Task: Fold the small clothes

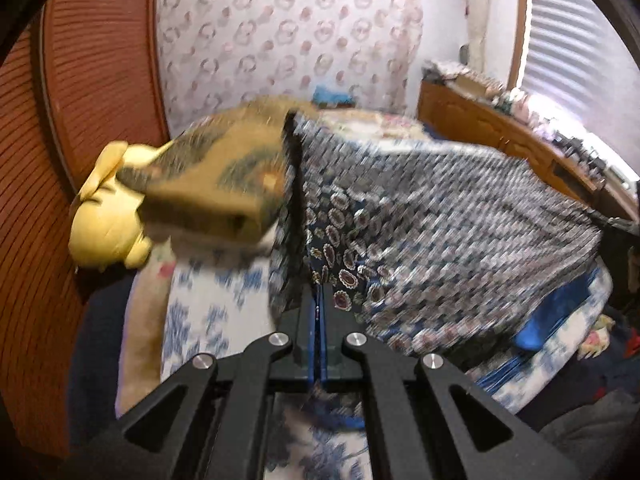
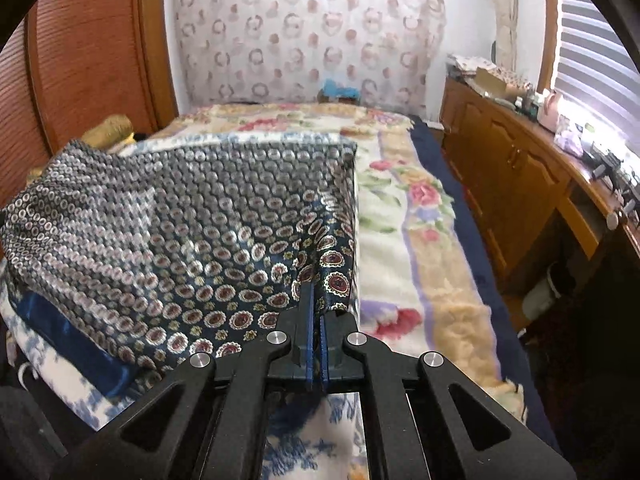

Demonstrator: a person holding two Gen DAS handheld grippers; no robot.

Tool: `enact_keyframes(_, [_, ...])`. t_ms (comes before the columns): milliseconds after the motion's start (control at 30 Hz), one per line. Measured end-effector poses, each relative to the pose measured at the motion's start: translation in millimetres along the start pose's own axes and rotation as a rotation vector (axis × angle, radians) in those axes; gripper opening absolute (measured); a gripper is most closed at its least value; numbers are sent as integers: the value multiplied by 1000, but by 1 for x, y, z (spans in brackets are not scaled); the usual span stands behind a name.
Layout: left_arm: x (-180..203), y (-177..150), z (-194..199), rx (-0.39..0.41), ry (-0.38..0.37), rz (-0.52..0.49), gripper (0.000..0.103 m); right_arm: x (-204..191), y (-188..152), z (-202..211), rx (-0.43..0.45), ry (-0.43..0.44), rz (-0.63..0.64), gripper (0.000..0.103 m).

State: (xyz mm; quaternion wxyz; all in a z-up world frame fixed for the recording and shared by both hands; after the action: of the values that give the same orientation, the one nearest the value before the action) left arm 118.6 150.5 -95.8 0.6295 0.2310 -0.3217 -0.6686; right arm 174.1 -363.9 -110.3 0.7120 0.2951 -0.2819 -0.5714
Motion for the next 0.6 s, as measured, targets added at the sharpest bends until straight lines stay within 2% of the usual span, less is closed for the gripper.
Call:
enact_keyframes(100, [-5, -9, -12, -28, -1, 15, 0, 3, -6, -9, -19, 1, -20, 0])
enact_keyframes(233, [0, -8, -12, -19, 14, -1, 2, 0, -5, -10, -12, 16, -29, 1])
enact_keyframes(333, [2, -6, -11, -9, 14, -11, 8, -6, -4, -2, 7, 12, -16, 4])
enact_keyframes(400, [4, -7, -9, -3, 0, -14, 25, -8, -3, 5, 27, 0, -13, 8])
enact_keyframes(467, [6, -5, -7, 4, -11, -10, 39, -10, -4, 13, 44, -10, -10, 19])
enact_keyframes(533, [5, -4, -3, 18, 0, -6, 46, -13, -3, 21, 67, -12, -2, 29])
enact_keyframes(567, [4, -4, -2, 21, 5, -1, 56, -15, -2, 24, 74, -13, 2, 32])
enact_keyframes(600, [3, -3, -2, 27, 5, 7, 61, -17, -1, 26, 80, -18, 7, 39])
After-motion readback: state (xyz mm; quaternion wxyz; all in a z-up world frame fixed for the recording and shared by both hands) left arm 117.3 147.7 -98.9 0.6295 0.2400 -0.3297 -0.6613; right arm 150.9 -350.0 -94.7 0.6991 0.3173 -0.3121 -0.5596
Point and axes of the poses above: each gripper's, at about its wrist camera, not at the fingertips, and z roughly against the way its jaws point, x to its right, y to its top, the point moved 5 cm from there along -z, roughly the way its jaws point, and after that the axes turned 2 degrees about -y, right-handed, at the moved point
